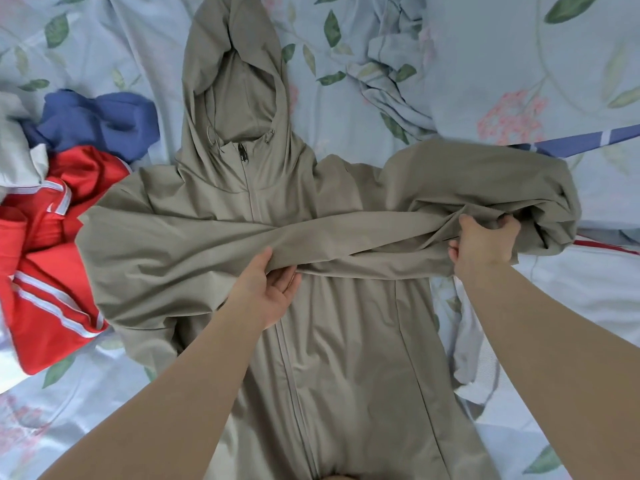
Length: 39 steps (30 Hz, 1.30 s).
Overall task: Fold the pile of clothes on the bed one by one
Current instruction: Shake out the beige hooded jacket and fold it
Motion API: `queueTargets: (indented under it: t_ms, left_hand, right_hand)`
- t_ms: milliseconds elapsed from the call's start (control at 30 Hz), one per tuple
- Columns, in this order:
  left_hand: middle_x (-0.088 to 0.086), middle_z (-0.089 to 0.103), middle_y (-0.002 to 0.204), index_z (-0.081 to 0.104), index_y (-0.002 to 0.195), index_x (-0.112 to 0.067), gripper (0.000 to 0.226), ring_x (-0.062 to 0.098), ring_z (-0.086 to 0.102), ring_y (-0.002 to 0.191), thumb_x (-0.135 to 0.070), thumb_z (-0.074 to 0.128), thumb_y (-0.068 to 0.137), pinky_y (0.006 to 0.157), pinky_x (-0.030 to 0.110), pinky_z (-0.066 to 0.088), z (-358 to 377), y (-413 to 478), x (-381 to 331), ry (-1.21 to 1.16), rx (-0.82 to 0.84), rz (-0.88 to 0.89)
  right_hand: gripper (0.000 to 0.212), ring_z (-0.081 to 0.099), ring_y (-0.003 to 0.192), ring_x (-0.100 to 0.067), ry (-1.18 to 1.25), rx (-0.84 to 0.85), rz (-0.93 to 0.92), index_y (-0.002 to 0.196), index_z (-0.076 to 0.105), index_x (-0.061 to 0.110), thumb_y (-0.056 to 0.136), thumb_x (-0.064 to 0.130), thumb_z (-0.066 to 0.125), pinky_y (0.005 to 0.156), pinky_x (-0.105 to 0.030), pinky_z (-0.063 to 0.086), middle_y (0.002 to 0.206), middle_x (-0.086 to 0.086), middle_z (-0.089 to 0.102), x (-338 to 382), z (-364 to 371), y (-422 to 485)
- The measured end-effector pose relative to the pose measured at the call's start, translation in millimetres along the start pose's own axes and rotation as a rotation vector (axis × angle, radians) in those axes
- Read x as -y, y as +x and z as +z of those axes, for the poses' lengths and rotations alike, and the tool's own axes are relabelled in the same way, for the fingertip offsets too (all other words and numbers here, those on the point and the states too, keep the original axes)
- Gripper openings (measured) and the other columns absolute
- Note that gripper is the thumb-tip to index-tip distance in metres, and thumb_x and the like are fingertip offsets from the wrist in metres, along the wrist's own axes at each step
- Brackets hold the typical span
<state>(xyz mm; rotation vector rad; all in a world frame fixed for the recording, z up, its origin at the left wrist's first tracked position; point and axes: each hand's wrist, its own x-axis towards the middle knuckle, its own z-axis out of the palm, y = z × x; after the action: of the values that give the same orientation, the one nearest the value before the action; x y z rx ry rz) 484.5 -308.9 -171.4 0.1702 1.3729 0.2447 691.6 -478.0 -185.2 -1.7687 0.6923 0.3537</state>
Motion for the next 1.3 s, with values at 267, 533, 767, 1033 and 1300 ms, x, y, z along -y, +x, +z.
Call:
queueTargets:
  t_ms: [267,533,767,1033,1300]
  left_hand:
    - [0.008,0.06,0.088,0.053,0.092,-0.007,0.013,0.021,0.061,0.085,-0.018,0.048,0.099,0.081,0.038,0.048,14,-13,-19,-0.02,0.016,0.018]
    - [0.007,0.059,0.078,0.05,0.083,-0.007,0.02,0.017,0.059,0.068,-0.018,0.042,0.098,0.055,0.033,0.057,12,-43,-17,0.02,0.023,0.08]
    - [0.01,0.062,0.105,0.044,0.113,-0.018,0.025,0.022,0.061,0.089,-0.039,0.044,0.099,0.073,0.036,0.049,-14,-43,18,0.747,0.038,-0.106]
    - [0.0,0.06,0.089,0.053,0.089,-0.02,0.004,0.028,0.059,0.086,-0.019,0.053,0.086,0.073,0.035,0.048,-117,-36,8,1.027,-0.541,0.554]
    - [0.009,0.048,0.129,0.038,0.134,-0.016,0.057,0.03,0.044,0.114,-0.02,0.063,0.083,0.09,0.038,0.033,-175,-21,-5,1.042,-0.737,0.464]
  right_hand:
    - [0.02,0.044,0.05,-0.011,-0.002,0.136,-0.088,0.072,0.047,0.019,0.088,0.022,0.058,0.047,-0.022,0.036,0.068,-0.001,0.055,31,-3,-11]
    - [0.018,0.043,0.064,-0.01,0.066,-0.156,-0.377,0.079,0.04,0.021,0.083,0.02,0.058,0.077,-0.036,0.052,0.083,0.004,0.045,67,-49,-15]
    - [0.059,0.054,0.103,-0.019,0.168,0.001,-0.036,0.136,0.033,0.015,0.085,0.018,0.061,0.09,-0.033,0.047,0.122,0.001,0.05,2,-41,-23]
    - [0.021,0.049,0.076,-0.018,-0.52,0.55,-0.129,0.099,0.05,0.013,0.084,0.012,0.063,0.07,-0.024,0.039,0.081,0.001,0.051,-96,28,-137]
    - [0.039,0.05,0.103,-0.026,-0.945,0.701,-0.169,0.125,0.049,0.014,0.088,0.023,0.058,0.086,-0.025,0.034,0.111,-0.005,0.039,-134,52,-187]
